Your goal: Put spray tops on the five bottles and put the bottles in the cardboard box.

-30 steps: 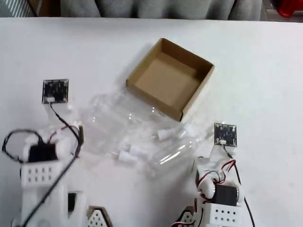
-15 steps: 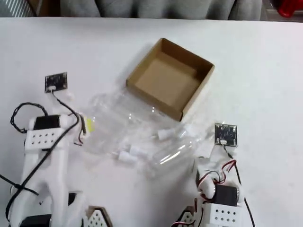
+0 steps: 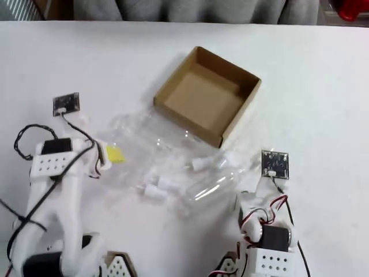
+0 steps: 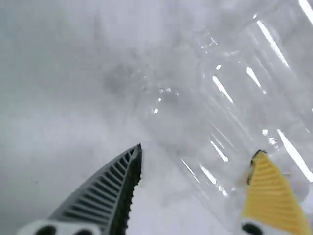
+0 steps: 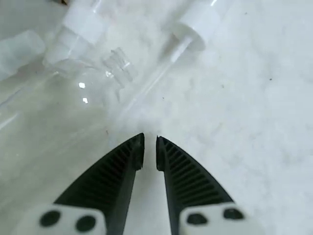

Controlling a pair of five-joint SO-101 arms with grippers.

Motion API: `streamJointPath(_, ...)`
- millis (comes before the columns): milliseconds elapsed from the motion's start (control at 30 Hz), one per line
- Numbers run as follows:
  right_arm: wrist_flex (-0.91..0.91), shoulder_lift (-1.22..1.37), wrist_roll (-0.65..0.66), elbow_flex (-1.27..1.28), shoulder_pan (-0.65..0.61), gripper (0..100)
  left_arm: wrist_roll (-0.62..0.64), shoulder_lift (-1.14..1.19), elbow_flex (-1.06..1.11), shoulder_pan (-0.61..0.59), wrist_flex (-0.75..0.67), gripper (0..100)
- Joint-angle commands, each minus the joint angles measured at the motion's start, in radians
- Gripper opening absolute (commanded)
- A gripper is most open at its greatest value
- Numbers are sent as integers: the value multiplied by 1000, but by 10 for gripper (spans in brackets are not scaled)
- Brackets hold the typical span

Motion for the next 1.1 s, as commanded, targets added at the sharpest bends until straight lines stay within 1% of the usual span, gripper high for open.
streamJointPath(0, -13, -5, 0, 9, 5, 15, 6, 162, -71, -7, 15, 332)
streamJointPath(167, -13, -5, 0, 9, 5, 15, 5, 298, -98, -4, 9, 332)
streamJointPath(367, -13, -5, 0, 9, 5, 15, 5, 312, -97, -4, -48, 321)
streamJointPath(433, -13, -5, 0, 9, 5, 15, 3, 312, -98, -4, -48, 254)
streamJointPath(567, -13, -5, 0, 9, 5, 15, 3, 312, -98, -4, -80, 20)
streamJointPath(600, -13, -5, 0, 9, 7, 15, 5, 311, -98, -4, -87, 15)
streamJointPath(667, -13, -5, 0, 9, 7, 15, 8, 311, -106, -5, -101, 62)
streamJointPath(767, -13, -5, 0, 9, 7, 15, 8, 311, -158, -28, -100, 23)
streamJointPath(833, -18, -7, 0, 8, 7, 15, 12, 311, -178, -68, -104, 24)
streamJointPath(900, -33, -7, 6, -3, -1, 15, 58, 314, -187, -99, -110, 26)
streamJointPath(967, -62, -7, 84, -3, -1, 15, 107, 314, -186, -130, -110, 26)
streamJointPath(1067, -122, -7, 321, -5, 8, 15, 117, 314, -186, -165, -110, 26)
